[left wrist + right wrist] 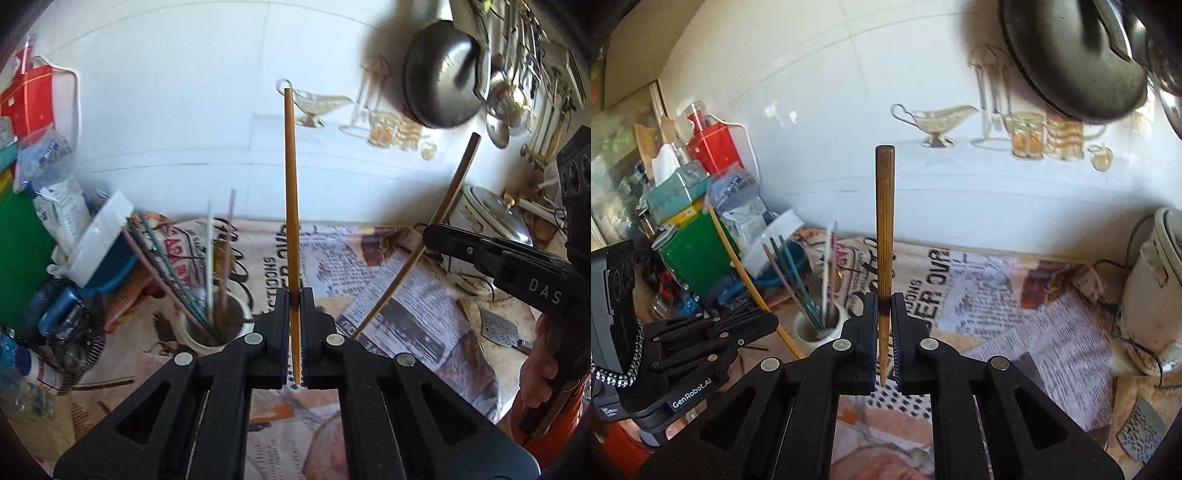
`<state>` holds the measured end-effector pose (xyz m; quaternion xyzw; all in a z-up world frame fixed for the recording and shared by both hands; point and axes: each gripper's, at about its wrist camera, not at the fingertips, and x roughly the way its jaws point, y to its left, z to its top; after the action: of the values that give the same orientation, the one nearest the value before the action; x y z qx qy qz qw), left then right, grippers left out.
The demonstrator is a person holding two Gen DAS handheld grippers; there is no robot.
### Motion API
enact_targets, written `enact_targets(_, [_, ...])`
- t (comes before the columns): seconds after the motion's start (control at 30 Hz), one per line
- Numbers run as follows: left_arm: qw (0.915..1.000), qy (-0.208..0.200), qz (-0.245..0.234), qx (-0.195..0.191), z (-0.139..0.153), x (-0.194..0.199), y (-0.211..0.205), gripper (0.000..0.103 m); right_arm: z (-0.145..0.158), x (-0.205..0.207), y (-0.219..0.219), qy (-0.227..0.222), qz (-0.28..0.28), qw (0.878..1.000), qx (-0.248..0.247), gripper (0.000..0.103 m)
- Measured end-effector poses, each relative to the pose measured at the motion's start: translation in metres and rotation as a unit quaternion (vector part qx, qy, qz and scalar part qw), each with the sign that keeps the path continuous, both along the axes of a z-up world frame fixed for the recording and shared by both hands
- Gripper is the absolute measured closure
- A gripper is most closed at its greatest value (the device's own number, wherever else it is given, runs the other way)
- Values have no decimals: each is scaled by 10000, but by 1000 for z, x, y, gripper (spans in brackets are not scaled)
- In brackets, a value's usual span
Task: Organize utensils
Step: 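Lift the gold chopstick with the right tool while the left tool carries its gold chopstick to the cup, then lower the gold chopstick into the cup and open the right tool while the left tool releases its chopstick there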
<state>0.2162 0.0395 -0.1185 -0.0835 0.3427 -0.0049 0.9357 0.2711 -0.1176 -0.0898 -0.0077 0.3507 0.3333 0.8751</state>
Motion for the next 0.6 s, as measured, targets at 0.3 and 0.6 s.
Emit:
enact_targets(0.3, [9984,-367,422,-8,24,-5,60,100,22,4,50,-210,260,9992,215,96])
enact_targets(0.6, [9976,-467,513,-79,24,15,98,100,22,16,91,-259,403,9986,219,97])
